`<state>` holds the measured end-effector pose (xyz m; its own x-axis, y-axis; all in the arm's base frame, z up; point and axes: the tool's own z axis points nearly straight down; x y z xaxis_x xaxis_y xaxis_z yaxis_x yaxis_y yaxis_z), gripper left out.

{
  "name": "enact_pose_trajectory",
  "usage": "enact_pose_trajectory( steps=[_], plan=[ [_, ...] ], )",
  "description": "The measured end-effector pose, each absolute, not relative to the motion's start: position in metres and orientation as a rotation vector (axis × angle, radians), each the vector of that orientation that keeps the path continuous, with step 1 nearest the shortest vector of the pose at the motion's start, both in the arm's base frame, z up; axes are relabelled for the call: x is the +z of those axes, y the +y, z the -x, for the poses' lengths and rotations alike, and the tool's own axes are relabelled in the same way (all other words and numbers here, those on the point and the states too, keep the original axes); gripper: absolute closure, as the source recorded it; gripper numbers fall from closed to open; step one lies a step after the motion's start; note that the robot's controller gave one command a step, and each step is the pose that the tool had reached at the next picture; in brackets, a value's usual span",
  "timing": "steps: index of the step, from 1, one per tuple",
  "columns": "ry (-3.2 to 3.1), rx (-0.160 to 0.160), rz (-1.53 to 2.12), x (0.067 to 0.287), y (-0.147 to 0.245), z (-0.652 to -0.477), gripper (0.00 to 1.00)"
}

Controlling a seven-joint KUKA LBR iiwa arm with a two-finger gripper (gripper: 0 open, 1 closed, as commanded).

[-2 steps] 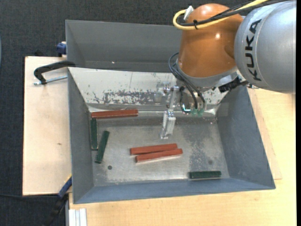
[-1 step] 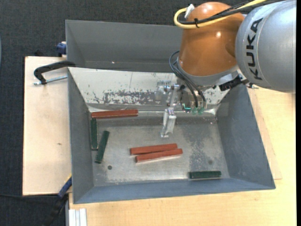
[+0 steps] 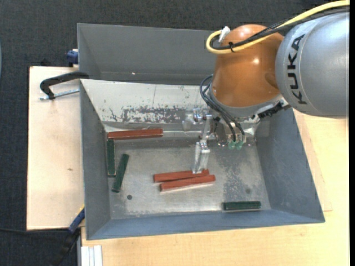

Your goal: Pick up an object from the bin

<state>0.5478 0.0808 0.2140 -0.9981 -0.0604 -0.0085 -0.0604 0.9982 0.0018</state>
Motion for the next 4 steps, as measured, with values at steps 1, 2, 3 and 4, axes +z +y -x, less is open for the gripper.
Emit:
enact_pose_trajectory(
  steps=[1, 2, 3, 4],
  plan=[
    [3.13, 0.001, 0.198, 0.154, 0.077, -0.538, 0.0],
    [3.116, 0.003, 0.372, 0.08, 0.063, -0.505, 1.0],
    [3.115, 0.003, 0.372, 0.08, 0.063, -0.505, 1.0],
    [3.081, 0.003, 0.603, 0.092, 0.06, -0.505, 1.0]
  ],
)
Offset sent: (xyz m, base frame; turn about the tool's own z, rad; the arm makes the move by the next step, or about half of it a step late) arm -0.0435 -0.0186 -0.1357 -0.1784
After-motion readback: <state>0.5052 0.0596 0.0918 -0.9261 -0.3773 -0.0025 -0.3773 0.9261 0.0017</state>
